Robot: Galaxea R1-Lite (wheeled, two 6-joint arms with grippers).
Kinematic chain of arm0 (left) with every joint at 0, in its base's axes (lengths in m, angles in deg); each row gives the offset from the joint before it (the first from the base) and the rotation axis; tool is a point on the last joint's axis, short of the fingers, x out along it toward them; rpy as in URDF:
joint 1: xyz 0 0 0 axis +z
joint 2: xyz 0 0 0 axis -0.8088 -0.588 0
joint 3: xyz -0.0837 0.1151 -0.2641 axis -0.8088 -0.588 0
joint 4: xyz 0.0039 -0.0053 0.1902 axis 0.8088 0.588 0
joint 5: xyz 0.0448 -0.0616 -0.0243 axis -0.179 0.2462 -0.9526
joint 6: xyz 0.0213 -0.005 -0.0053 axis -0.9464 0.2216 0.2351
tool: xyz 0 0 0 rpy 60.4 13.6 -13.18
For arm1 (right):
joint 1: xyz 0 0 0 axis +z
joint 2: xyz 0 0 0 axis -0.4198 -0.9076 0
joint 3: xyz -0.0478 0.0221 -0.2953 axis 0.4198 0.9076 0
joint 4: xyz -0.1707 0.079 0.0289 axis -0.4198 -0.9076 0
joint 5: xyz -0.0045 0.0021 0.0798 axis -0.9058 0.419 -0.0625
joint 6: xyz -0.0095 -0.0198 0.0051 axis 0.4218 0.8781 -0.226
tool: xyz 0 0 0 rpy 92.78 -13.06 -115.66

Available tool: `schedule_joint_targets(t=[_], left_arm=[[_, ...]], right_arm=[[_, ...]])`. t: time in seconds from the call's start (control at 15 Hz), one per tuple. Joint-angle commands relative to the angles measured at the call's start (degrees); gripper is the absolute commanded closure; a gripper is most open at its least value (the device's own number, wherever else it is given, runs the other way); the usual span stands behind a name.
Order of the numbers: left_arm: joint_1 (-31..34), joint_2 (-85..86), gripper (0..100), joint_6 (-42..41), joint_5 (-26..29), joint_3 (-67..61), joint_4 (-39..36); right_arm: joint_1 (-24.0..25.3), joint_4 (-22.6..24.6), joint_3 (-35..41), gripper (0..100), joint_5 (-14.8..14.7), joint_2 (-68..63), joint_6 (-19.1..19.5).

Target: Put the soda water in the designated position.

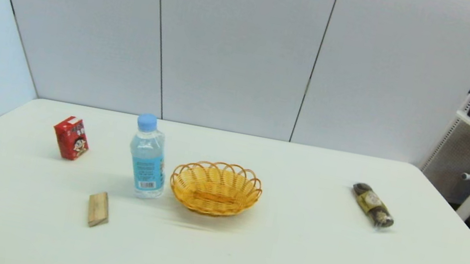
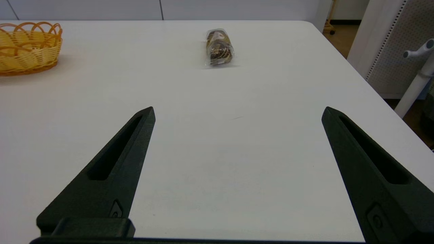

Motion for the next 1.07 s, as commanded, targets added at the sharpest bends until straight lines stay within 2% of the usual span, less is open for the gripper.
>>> schedule_joint_targets(t=[0.07,0.13,0.27,0.33,1.07], left_arm=[[0.01,-0.07,0,-0.99,-0.04,0.00,0.22],[0.01,-0.07,0,-2.22,0.22,0.00,0.22],[0.10,-0.07,0,-9.78,1.36,0.00,0.13],[0.10,-0.16,0,-14.44,4.53,0.00,-0.22],[0.10,-0.07,0,-14.96,4.44,0.00,-0.40]], right_arm=[[0.02,0.01,-0.06,0,0.04,0.10,0.04],[0.02,0.01,-0.06,0,0.04,0.10,0.04],[0.02,0.01,0.02,0,0.04,-0.07,0.04],[0.02,0.01,0.02,0,0.04,-0.07,0.04],[0.02,0.01,-0.06,0,0.04,-0.07,0.04]])
